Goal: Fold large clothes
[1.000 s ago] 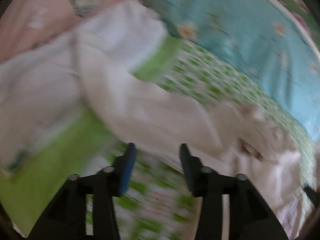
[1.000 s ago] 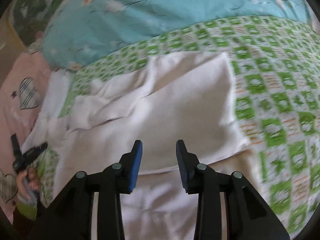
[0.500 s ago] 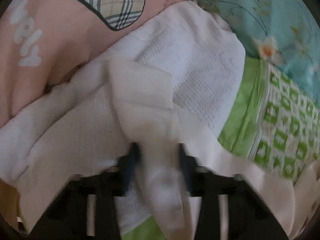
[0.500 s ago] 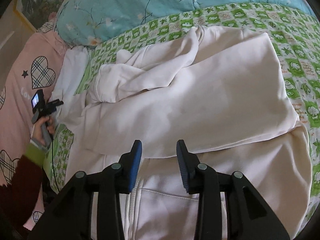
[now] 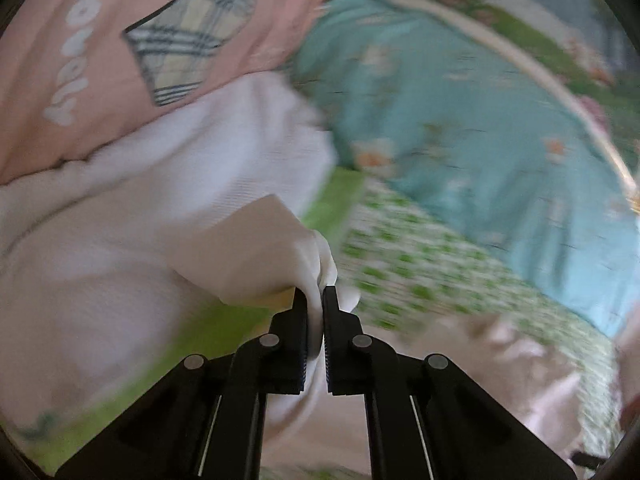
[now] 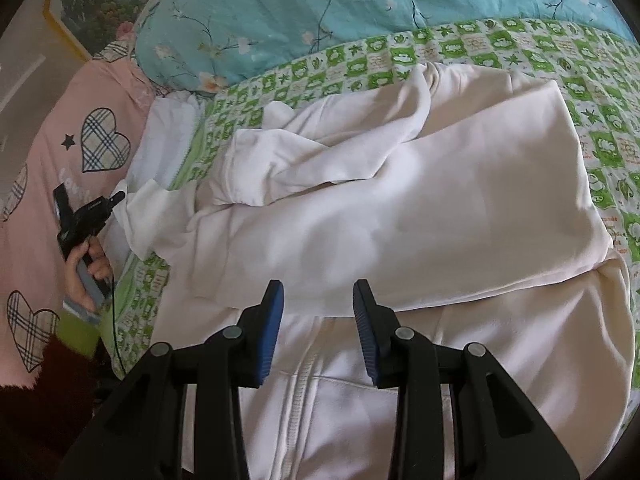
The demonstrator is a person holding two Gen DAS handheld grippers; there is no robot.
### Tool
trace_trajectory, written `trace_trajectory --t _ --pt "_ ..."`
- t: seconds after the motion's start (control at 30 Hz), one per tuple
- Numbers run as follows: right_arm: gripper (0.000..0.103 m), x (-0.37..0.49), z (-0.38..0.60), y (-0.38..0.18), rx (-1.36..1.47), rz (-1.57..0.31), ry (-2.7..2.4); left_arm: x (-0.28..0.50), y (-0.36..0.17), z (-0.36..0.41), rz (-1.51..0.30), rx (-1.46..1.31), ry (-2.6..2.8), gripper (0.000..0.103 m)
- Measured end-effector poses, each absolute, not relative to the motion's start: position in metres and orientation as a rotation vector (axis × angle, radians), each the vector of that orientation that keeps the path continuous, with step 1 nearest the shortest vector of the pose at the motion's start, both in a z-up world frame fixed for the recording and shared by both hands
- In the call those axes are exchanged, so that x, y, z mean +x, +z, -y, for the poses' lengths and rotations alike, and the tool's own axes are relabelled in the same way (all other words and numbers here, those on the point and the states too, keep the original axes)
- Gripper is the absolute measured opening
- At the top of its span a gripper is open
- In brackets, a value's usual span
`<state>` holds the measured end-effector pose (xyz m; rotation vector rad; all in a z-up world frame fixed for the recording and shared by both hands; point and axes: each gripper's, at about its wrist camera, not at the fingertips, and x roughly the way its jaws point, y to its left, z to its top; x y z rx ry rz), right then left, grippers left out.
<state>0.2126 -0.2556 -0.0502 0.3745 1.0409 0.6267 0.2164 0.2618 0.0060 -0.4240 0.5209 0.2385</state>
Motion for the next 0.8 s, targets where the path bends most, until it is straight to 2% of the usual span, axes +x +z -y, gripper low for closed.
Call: trace_trajectory --t 0.3,0.53,0.67,0.77,0.8 --pt "0.037 0.204 0.282 -0.052 0.449 -1.018 0.596 0.197 0.014 -0.070 -0.526 -0.267 -0.126 0.005" --pt "0.037 0.208 0.316 -0.064 0.549 -1.012 0.531 0.220 -0.032 0.062 -0.605 -0.097 -0.327 0.005" --pt "0.037 0.215 0.325 -0.067 0.583 -1.007 0.517 0.242 -0.070 0.098 -0.713 -0.033 -0.385 0.006" --pt "0.037 0.225 0.322 -0.070 0.594 -1.013 0.539 0.240 -0.083 0.103 -0.781 -0.019 -0.405 0.013" --pt "0.037 0.229 0.320 -0.072 0.600 -1.019 0.550 0.234 -0.083 0.100 -0.788 -0.018 -0.411 0.019"
